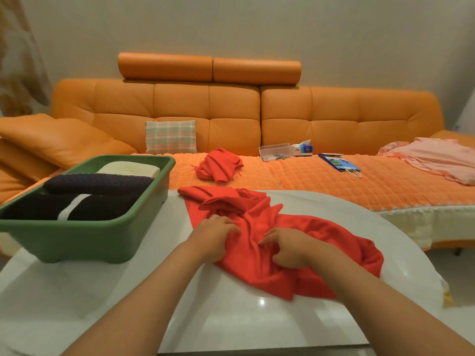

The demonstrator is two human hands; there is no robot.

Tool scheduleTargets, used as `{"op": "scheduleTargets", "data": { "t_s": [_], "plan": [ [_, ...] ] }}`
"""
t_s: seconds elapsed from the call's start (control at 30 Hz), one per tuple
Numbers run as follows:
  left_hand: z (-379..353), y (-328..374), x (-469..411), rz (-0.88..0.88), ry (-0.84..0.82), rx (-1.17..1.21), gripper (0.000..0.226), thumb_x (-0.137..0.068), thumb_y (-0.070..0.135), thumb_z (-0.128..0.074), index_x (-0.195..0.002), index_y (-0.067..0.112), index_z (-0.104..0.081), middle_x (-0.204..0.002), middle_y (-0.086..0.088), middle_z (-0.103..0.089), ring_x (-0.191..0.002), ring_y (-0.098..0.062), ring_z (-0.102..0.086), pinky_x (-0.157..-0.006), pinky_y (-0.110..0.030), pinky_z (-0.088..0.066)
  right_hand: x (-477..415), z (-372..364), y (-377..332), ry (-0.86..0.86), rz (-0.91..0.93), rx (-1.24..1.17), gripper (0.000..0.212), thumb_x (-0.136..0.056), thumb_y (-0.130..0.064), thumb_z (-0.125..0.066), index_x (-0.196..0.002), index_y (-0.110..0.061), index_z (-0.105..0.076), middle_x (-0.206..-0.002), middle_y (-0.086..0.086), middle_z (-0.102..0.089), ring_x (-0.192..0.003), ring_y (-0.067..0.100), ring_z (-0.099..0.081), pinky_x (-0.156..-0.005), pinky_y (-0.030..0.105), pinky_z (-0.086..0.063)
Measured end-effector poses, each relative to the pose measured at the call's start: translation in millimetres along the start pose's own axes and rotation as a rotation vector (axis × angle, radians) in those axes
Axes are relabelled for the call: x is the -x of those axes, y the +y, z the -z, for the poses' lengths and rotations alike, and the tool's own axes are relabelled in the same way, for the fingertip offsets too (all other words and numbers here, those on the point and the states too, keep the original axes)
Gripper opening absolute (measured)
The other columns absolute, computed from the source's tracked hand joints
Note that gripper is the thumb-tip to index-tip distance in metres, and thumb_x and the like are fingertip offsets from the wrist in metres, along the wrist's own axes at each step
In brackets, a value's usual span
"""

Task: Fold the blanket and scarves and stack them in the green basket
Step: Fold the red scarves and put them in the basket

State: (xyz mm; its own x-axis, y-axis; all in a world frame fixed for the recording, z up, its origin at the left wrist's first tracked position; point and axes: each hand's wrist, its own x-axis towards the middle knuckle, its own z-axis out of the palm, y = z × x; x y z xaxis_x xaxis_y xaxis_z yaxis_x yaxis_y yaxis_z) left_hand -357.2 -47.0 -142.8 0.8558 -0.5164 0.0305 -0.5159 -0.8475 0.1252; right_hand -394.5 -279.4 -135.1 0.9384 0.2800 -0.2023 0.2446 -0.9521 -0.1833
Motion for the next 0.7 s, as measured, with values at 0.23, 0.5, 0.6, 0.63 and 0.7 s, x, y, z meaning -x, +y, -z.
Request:
{"op": "scheduleTargets", "data": {
  "t_s": [0.23,0.5,0.6,0.63,0.7],
  "plan": [
    [0,-13,-9,0.094,0.032,0.021,0.02,-0.086,0.033,-0.067,-0.105,0.027,-0.071,-0.106,0.003,-0.07,-0.103,-0.023,-0.063,-0.081,-0.031,-0.046,4,5,-6,-0.031,-0.183,0.074,0.068,-0.089,-0.078,-0.029,-0.15,-0.048,-0.028,-0.159,0.001,-0.03,-0.143,0.029,-0.034,-0.114,0.062,-0.015],
    [31,41,7,-0.055,-0.074,0.541,0.012,-0.089,0.021,-0.064,-0.095,0.017,-0.073,-0.08,0.003,-0.073,-0.068,-0.013,-0.068,-0.063,-0.022,-0.054,-8,9,3,0.075,-0.34,0.382,0.054,-0.091,-0.053,-0.045,-0.14,-0.031,-0.049,-0.145,0.008,-0.044,-0.135,0.03,-0.041,-0.112,0.069,-0.012],
    [29,22,2,-0.079,0.216,0.257,0.047,-0.075,0.041,-0.077,-0.118,0.029,-0.064,-0.11,0.004,-0.064,-0.102,-0.017,-0.057,-0.095,-0.035,-0.047,-11,8,-13,0.356,-0.231,0.399,0.041,-0.086,-0.028,-0.05,-0.126,-0.022,-0.049,-0.13,0.007,-0.05,-0.122,0.03,-0.048,-0.106,0.053,-0.03],
    [29,18,4,-0.045,0.128,0.171,0.067,-0.07,0.052,-0.078,-0.13,0.032,-0.056,-0.126,0.002,-0.059,-0.114,-0.022,-0.052,-0.1,-0.037,-0.043,-13,6,-19,0.416,-0.142,0.299,0.041,-0.086,-0.026,-0.049,-0.126,-0.022,-0.047,-0.128,0.006,-0.05,-0.121,0.03,-0.049,-0.102,0.048,-0.034],
    [22,11,5,0.009,-0.025,0.071,0.067,-0.07,0.052,-0.076,-0.131,0.035,-0.053,-0.135,0.003,-0.057,-0.12,-0.025,-0.053,-0.095,-0.034,-0.044,-14,0,-28,0.405,0.024,0.0,0.054,-0.088,-0.035,-0.052,-0.139,-0.027,-0.039,-0.137,0.004,-0.048,-0.127,0.027,-0.047,-0.103,0.044,-0.038]
  ]
}}
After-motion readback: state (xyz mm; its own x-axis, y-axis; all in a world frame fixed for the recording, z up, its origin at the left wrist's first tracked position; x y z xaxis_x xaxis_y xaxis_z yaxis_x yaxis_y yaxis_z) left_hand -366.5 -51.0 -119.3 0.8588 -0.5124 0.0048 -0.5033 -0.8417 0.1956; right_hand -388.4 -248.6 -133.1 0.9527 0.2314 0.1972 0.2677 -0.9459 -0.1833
